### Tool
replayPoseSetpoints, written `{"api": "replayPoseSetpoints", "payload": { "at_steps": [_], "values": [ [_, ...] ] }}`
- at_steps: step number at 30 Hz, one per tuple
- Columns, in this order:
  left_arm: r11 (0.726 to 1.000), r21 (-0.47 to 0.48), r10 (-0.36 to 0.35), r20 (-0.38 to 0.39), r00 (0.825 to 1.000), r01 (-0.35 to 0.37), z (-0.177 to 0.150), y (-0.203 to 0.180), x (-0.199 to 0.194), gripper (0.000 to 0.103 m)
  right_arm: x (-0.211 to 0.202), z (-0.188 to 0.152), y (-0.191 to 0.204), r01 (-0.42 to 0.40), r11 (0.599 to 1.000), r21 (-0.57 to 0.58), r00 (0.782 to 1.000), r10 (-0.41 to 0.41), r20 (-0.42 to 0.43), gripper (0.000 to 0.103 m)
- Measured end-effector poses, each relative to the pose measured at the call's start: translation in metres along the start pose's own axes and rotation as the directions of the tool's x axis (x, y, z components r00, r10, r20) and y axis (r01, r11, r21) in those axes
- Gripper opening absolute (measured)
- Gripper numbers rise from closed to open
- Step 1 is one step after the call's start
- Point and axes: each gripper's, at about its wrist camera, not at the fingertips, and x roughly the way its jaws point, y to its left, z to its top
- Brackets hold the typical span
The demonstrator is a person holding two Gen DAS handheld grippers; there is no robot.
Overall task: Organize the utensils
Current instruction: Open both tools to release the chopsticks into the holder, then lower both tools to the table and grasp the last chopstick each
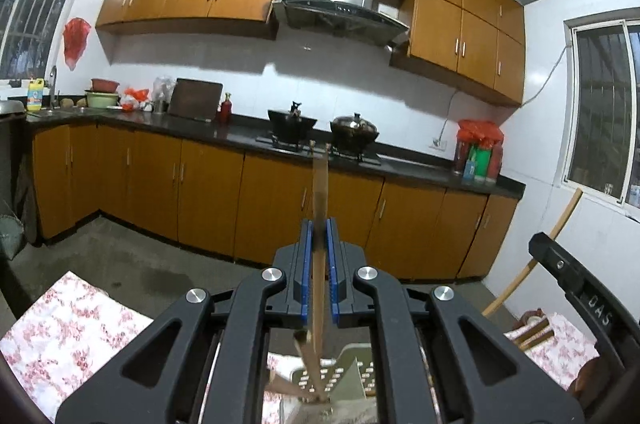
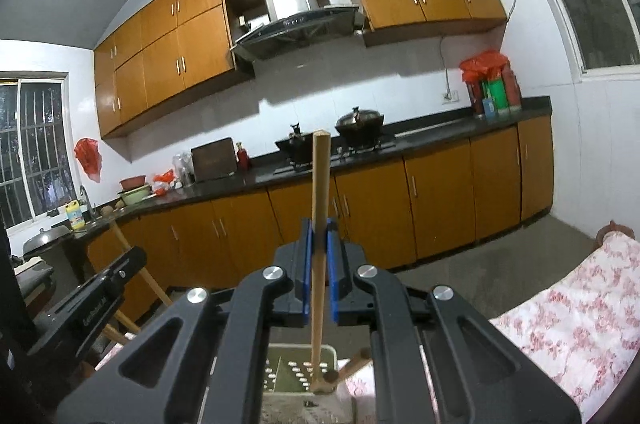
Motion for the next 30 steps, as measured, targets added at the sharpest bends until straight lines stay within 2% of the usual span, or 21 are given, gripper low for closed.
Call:
{"api": "replayPoseSetpoints", "payload": {
  "at_steps": [2, 4, 7, 11, 15, 19, 21, 24, 25, 27, 28, 29, 30],
  "values": [
    [1.0, 0.006, -0.004, -0.002, 1.0, 0.004, 0.002, 0.001, -0.006, 0.009, -0.005, -0.002, 0.0, -0.006, 1.0, -0.005, 1.0, 0.006, -0.004, 0.011],
    [1.0, 0.015, -0.006, -0.001, 1.0, 0.006, 0.007, 0.0, -0.013, 0.015, -0.012, -0.001, 0.001, -0.011, 1.0, -0.015, 1.0, 0.011, -0.004, 0.012],
    [1.0, 0.014, -0.002, 0.0, 1.0, 0.002, 0.013, 0.003, -0.019, 0.028, -0.027, 0.005, 0.001, -0.015, 1.0, -0.016, 1.0, 0.015, 0.006, 0.025],
    [1.0, 0.003, -0.003, 0.01, 1.0, 0.003, 0.022, 0.01, -0.039, 0.03, -0.054, 0.014, 0.0, -0.005, 1.0, -0.02, 1.0, 0.006, 0.024, 0.035],
    [1.0, 0.006, 0.015, 0.014, 1.0, -0.015, 0.024, 0.02, -0.065, 0.037, -0.085, 0.013, -0.009, 0.027, 0.999, -0.044, 0.999, -0.026, 0.022, 0.044],
    [0.998, 0.015, 0.054, -0.014, 0.998, -0.053, 0.007, 0.037, -0.093, 0.045, -0.11, -0.014, -0.03, 0.092, 0.994, -0.06, 0.994, -0.094, -0.046, 0.05],
    [0.996, 0.026, 0.084, -0.062, 0.994, -0.083, -0.014, 0.048, -0.103, 0.046, -0.115, -0.035, -0.041, 0.118, 0.991, -0.066, 0.986, -0.125, -0.112, 0.05],
    [0.991, 0.058, 0.128, -0.179, 0.976, -0.119, -0.052, 0.06, -0.104, 0.047, -0.112, -0.08, -0.057, 0.131, 0.99, -0.06, 0.955, -0.142, -0.261, 0.05],
    [0.991, 0.06, 0.13, -0.206, 0.97, -0.121, -0.059, 0.062, -0.103, 0.047, -0.109, -0.1, -0.061, 0.131, 0.99, -0.058, 0.935, -0.143, -0.325, 0.049],
    [0.99, 0.077, 0.139, -0.285, 0.948, -0.122, -0.087, 0.068, -0.1, 0.047, -0.107, -0.13, -0.065, 0.119, 0.992, -0.04, 0.898, -0.125, -0.422, 0.042],
    [0.988, 0.086, 0.148, -0.315, 0.937, -0.127, -0.099, 0.07, -0.099, 0.047, -0.107, -0.152, -0.065, 0.101, 0.995, -0.025, 0.871, -0.101, -0.481, 0.037],
    [0.988, 0.09, 0.151, -0.354, 0.923, -0.127, -0.112, 0.072, -0.097, 0.047, -0.108, -0.162, -0.065, 0.091, 0.996, -0.018, 0.856, -0.087, -0.509, 0.031],
    [0.989, 0.083, 0.146, -0.395, 0.907, -0.123, -0.124, 0.074, -0.095, 0.047, -0.108, -0.172, -0.063, 0.076, 0.997, -0.009, 0.841, -0.069, -0.537, 0.029]
  ]
}}
